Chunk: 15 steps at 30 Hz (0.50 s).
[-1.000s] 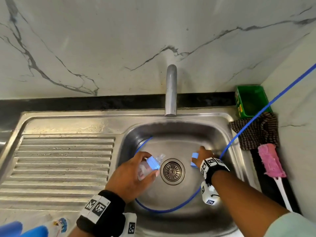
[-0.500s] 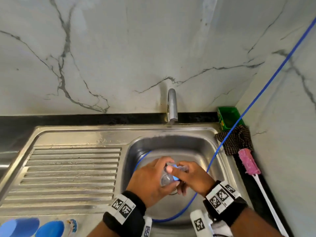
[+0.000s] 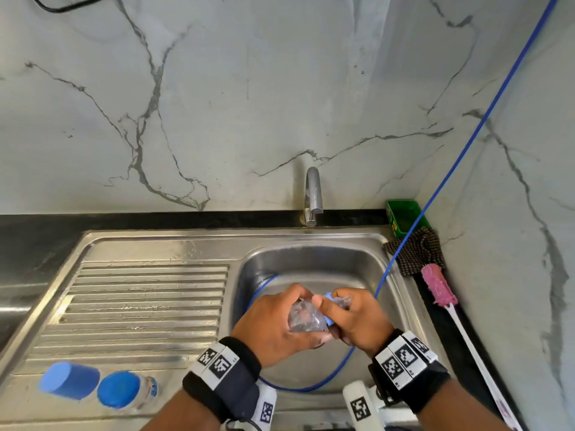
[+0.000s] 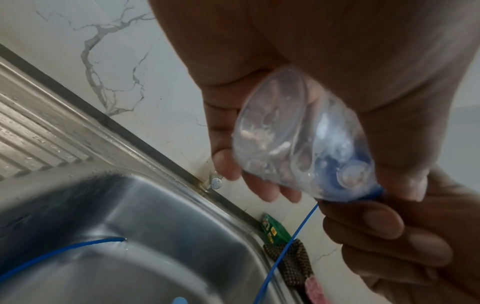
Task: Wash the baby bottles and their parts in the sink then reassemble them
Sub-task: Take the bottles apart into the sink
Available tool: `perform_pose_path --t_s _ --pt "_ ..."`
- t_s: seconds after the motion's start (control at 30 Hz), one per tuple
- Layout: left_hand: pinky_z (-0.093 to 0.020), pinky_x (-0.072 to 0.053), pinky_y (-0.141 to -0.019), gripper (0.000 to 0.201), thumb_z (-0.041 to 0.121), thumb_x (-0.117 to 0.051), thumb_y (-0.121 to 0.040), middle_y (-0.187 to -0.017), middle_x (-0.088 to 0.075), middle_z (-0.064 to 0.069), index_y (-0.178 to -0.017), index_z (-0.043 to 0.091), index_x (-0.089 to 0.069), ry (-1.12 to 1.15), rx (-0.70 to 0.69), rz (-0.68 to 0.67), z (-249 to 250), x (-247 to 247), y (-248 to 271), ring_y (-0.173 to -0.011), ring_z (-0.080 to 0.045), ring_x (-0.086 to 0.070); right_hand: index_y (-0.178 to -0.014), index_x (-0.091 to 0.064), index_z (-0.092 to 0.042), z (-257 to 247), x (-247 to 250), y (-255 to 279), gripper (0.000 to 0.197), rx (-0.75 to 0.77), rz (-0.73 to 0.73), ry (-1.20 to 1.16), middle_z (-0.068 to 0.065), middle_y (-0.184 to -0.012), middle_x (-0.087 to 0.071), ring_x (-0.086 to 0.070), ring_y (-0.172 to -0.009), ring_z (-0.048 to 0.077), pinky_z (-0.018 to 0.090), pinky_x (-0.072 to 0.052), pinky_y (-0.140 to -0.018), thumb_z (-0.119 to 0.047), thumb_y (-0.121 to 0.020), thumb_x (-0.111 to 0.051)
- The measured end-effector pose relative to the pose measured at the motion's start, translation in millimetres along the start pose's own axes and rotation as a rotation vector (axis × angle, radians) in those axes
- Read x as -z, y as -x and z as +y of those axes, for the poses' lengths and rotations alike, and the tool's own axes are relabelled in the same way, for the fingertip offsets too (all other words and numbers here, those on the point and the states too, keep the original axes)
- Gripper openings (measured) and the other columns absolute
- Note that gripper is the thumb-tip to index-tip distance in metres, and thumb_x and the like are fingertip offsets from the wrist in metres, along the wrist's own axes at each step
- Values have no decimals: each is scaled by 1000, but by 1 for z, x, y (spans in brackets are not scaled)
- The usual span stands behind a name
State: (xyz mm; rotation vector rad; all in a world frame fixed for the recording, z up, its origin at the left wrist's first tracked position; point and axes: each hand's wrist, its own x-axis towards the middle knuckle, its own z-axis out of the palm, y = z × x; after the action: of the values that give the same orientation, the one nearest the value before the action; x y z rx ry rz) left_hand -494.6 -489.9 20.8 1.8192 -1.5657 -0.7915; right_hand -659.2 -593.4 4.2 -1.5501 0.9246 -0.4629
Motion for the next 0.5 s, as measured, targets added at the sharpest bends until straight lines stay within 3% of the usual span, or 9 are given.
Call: perform_pose_path --t_s 0.1,0.2,0.3,0.37,0.43,0.5 --pt "-9 -45 -66 53 51 -87 -69 -84 -69 14 -109 32 -58 98 -14 -14 7 7 1 -75 4 -65 -57 -50 -14 -7 3 6 50 86 26 3 13 -45 -52 -38 -33 18 21 -28 -38 -44 -88 -75" --pt "-15 -50 -68 44 44 -88 -73 -82 -71 12 -105 27 -63 228 -4 -74 15 14 2 -74 2 -66 -53 -51 -18 -10 5 12 49 201 42 63 4 -43 -55 -46 -37 14 23 -34 -40 -53 -80 -72" --pt "-36 -57 -63 43 44 -81 -80 -90 -75 -10 -104 12 -64 402 64 -230 17 20 3 -67 -21 -70 -64 -61 -10 -8 7 18 52 281 32 82 1 -46 -59 -48 -39 6 18 -36 -44 -59 -76 -68" --pt "-33 -55 -55 53 47 -74 -85 -95 -75 -17 -110 2 -61 533 121 -343 17 18 3 -62 -25 -68 -68 -64 -12 -8 8 18 47 309 34 78 -3 -49 -60 -48 -42 2 16 -37 -46 -58 -74 -69" --pt "-29 -55 -54 62 52 -74 -80 -102 -74 -15 -116 4 -60 573 137 -314 18 13 4 -72 -24 -72 -69 -65 -19 -9 11 17 41 299 38 79 -6 -50 -60 -50 -43 2 15 -37 -47 -59 -73 -68" --pt "-26 -58 -68 66 52 -83 -68 -115 -69 0 -122 21 -58 479 84 -151 11 5 5 -96 -17 -71 -67 -63 -12 -7 14 14 49 251 59 100 -3 -48 -60 -48 -39 4 17 -37 -45 -60 -76 -67"
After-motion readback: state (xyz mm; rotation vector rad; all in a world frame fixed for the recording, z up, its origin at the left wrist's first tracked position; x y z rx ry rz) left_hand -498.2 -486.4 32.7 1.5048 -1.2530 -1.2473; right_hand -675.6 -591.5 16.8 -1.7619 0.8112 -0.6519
